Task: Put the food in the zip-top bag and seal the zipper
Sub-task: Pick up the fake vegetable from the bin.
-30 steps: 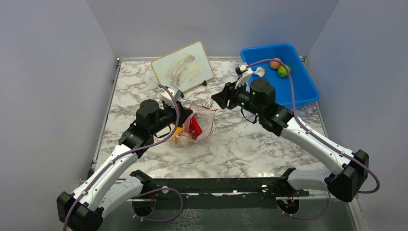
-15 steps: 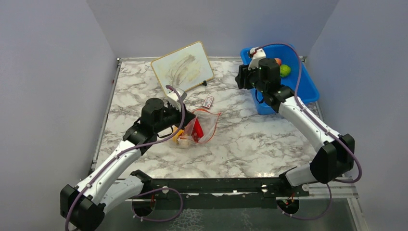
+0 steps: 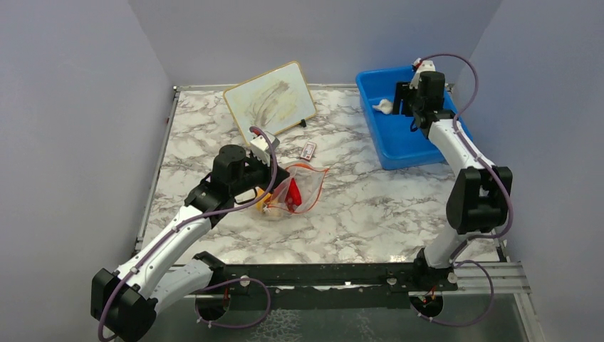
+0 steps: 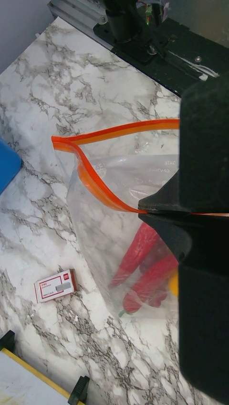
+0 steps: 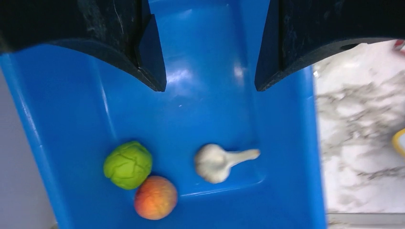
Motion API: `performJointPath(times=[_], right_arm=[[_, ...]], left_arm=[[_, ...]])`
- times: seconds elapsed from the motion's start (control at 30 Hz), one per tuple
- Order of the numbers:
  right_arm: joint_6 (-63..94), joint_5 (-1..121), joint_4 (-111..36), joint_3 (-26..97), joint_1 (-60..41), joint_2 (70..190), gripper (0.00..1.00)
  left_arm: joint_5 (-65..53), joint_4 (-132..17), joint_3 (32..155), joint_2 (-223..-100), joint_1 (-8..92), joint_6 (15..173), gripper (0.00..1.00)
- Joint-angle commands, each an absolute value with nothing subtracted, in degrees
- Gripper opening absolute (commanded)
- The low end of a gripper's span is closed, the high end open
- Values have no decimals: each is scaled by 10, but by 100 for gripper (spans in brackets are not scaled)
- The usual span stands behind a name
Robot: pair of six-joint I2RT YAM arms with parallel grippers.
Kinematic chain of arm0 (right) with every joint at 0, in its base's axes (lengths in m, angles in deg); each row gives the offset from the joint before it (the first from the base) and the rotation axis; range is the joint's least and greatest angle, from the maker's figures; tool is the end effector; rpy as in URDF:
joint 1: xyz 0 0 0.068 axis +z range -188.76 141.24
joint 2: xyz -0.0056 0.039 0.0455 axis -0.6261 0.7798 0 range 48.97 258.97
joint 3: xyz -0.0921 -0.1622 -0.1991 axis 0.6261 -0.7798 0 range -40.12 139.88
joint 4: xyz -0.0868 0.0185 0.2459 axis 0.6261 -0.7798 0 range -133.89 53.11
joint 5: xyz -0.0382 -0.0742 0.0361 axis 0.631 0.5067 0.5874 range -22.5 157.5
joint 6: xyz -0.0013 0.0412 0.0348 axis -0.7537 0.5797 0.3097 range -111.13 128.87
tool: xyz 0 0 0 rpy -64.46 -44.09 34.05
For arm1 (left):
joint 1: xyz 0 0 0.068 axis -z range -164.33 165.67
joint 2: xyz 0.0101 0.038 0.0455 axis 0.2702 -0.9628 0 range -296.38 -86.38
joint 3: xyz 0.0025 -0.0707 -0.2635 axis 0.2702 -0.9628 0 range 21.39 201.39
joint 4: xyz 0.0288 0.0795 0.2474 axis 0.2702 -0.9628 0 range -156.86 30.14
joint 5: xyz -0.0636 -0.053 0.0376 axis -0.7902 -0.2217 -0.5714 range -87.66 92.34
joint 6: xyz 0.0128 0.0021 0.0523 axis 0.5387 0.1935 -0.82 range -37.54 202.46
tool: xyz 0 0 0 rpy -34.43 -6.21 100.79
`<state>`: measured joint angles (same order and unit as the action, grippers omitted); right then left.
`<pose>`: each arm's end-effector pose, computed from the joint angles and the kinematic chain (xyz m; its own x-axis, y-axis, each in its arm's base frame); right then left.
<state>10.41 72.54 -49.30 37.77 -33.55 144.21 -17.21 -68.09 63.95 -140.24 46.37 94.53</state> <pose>0.3897 0.0324 0.3062 -0.4946 -0.0183 -0.8689 -0.0013 0.9998 -0.0204 0.1812 -0.1213 0.3017 -0.4385 0.0310 -0.8982 0.6754 0.6708 -0.3065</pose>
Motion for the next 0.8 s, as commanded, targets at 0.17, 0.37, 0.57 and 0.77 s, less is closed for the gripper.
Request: performJointPath(times=[0.17, 0.37, 0.57, 0.77], right_arm=[[160, 636, -411, 450, -386, 1597, 69], [145, 631, -399, 546, -388, 1717, 53], [135, 618, -392, 612, -396, 1782, 46], [131, 593, -413, 672, -402, 1832, 49]], left_arm=[[-174, -672, 621, -1389, 462, 932, 0], [-175, -672, 620, -1390, 462, 932, 0], [-173, -672, 620, -1394, 462, 929, 0], [-177, -672, 623, -1402, 462, 927, 0]])
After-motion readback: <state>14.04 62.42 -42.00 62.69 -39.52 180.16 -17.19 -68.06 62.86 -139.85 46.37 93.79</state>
